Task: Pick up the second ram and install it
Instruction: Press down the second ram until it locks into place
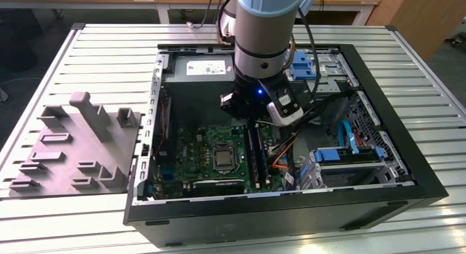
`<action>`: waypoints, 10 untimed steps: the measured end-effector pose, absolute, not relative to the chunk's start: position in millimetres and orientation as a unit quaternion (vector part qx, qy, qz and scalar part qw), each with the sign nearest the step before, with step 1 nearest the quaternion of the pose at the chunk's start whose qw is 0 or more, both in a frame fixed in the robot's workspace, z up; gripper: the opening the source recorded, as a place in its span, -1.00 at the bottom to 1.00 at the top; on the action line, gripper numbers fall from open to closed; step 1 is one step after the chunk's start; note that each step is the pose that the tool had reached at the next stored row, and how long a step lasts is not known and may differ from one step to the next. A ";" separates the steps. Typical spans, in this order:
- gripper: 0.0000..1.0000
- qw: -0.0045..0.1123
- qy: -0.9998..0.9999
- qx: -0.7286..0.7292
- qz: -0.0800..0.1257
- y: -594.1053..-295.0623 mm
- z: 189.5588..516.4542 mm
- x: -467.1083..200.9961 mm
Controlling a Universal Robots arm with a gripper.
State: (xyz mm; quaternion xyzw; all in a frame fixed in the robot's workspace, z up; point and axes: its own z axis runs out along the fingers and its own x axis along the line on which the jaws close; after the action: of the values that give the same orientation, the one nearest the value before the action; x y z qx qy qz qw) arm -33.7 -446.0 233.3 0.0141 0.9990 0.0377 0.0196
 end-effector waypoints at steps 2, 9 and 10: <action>-0.80 0.020 0.999 0.014 0.038 -446.3 233.5 -33.8; -0.80 0.020 0.999 0.014 0.038 -457.3 233.4 -33.7; -0.80 0.020 0.999 0.014 0.038 -459.3 233.4 -33.7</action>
State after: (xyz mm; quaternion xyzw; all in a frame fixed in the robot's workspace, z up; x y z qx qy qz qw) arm -33.7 -459.3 233.4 0.0141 0.9990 0.0377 0.0195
